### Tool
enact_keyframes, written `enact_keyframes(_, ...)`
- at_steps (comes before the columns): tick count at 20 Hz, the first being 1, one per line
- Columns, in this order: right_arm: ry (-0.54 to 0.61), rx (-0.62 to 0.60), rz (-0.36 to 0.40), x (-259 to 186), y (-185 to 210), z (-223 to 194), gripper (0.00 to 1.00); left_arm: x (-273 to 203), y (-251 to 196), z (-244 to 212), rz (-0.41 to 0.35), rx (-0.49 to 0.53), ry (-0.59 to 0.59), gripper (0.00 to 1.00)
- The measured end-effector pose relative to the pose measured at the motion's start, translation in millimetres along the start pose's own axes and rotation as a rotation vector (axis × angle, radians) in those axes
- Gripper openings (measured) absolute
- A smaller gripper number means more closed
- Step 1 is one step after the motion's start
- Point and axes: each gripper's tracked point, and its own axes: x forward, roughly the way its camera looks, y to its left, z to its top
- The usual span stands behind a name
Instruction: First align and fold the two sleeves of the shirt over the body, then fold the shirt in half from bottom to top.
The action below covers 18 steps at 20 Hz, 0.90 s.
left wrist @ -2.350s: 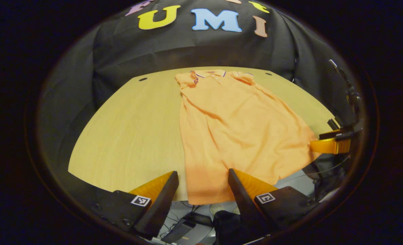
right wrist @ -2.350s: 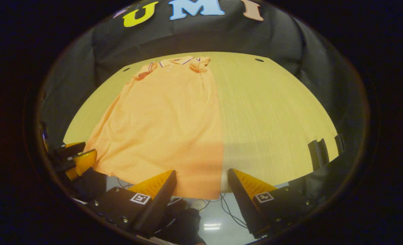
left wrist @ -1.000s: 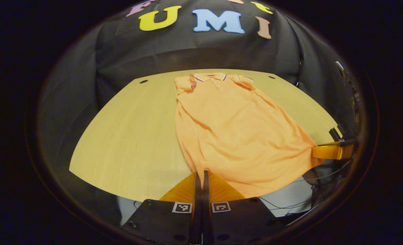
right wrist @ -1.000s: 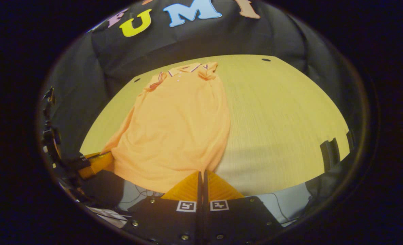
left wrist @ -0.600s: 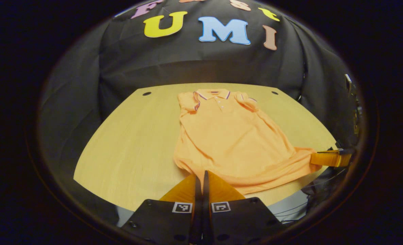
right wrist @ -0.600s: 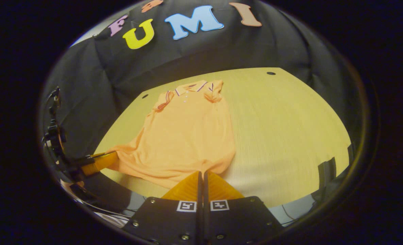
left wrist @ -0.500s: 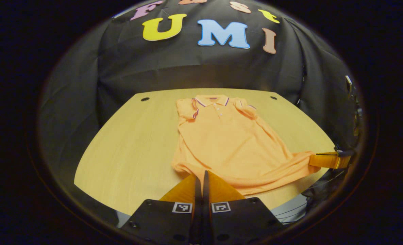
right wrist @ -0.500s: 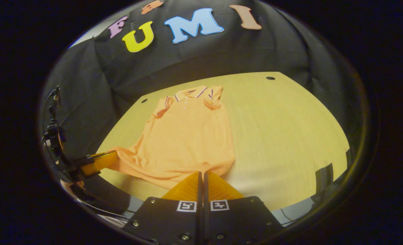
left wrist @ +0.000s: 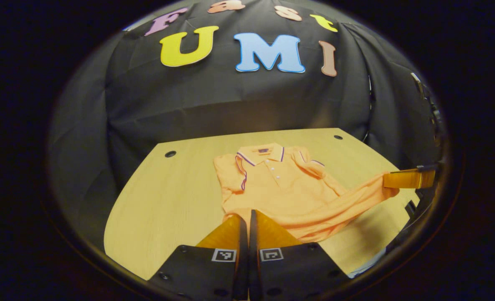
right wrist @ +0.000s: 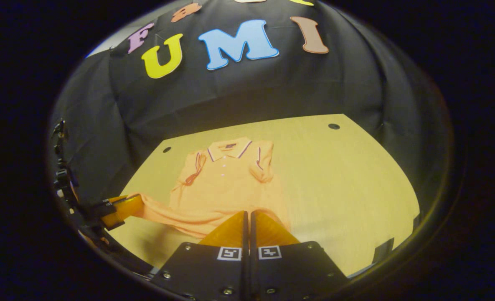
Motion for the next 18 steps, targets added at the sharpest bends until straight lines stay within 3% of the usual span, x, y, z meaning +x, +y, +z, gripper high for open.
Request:
enact_keyframes(5,-0.038,-0.026,-0.034,26,6,40,0.01,30,21,44,0.000,-0.001,-0.043,0.06)
enact_keyframes(8,-0.054,-0.045,-0.017,45,13,64,0.01,51,28,65,0.014,-0.035,-0.064,0.07)
enact_keyframes(18,-0.103,-0.092,0.064,116,11,141,0.00,121,37,126,0.163,-0.006,-0.129,0.06)
